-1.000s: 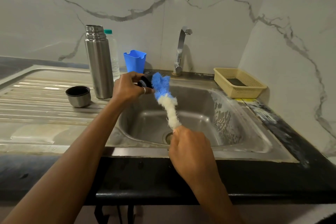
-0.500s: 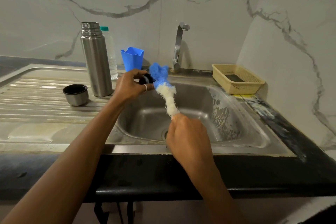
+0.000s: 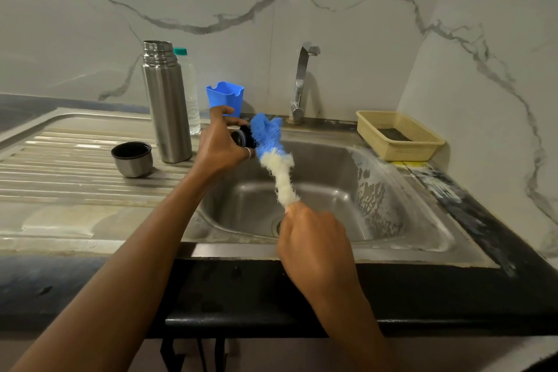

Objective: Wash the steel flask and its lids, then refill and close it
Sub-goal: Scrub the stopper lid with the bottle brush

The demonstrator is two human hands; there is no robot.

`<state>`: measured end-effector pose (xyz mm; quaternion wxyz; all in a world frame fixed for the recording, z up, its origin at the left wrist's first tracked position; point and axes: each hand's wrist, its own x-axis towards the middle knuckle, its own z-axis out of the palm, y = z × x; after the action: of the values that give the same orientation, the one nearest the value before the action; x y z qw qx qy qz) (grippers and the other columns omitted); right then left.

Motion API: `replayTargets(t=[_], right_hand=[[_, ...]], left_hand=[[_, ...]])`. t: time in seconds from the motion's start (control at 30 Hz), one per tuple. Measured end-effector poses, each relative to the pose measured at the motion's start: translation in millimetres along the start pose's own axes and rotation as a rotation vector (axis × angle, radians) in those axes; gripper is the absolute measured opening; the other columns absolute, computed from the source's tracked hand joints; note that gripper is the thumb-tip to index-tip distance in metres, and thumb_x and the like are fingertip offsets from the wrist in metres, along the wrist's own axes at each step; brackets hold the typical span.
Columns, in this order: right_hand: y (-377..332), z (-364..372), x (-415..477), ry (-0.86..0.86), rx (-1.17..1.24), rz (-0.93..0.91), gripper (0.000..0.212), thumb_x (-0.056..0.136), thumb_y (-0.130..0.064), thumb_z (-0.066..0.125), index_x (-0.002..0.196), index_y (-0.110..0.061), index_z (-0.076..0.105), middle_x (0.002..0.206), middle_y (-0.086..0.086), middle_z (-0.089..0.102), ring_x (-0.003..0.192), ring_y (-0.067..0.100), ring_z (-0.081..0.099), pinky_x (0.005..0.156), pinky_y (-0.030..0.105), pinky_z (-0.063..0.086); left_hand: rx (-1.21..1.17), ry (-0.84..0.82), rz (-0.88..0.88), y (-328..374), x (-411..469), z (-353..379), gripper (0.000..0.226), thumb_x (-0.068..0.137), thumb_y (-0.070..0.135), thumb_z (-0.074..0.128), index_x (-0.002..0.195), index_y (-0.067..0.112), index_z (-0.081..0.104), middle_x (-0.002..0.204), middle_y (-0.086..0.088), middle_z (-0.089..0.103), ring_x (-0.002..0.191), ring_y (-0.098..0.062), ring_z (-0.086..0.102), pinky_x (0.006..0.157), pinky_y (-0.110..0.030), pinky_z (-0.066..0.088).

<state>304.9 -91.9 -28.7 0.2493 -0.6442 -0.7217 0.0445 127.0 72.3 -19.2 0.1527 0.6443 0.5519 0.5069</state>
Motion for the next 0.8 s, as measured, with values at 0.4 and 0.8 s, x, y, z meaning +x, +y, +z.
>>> replayTargets(t=[0.4, 0.8], right_hand=[[-12, -1, -5, -0.031, -0.033, -0.01, 0.028, 0.107, -0.03, 0.041, 0.123, -0.014, 0.057, 0.101, 0.004, 0.068, 0.083, 0.019, 0.062, 0.064, 0.027, 0.041], [21, -7, 27, -0.033, 0.259, 0.161, 0.033, 0.104, -0.027, 0.042, 0.086, -0.01, 0.065, 0.073, -0.001, 0.062, 0.062, 0.01, 0.056, 0.053, 0.025, 0.038]], left_hand=[[0.043, 0.006, 0.121, -1, -4, 2, 0.101, 0.075, 0.009, 0.084, 0.15, 0.007, 0.017, 0.114, 0.007, 0.059, 0.089, -0.011, 0.06, 0.079, -0.024, 0.046], [0.026, -0.007, 0.139, -1, -1, 5, 0.098, 0.071, 0.006, 0.085, 0.149, 0.015, 0.026, 0.117, 0.007, 0.057, 0.103, -0.016, 0.057, 0.085, -0.026, 0.042]])
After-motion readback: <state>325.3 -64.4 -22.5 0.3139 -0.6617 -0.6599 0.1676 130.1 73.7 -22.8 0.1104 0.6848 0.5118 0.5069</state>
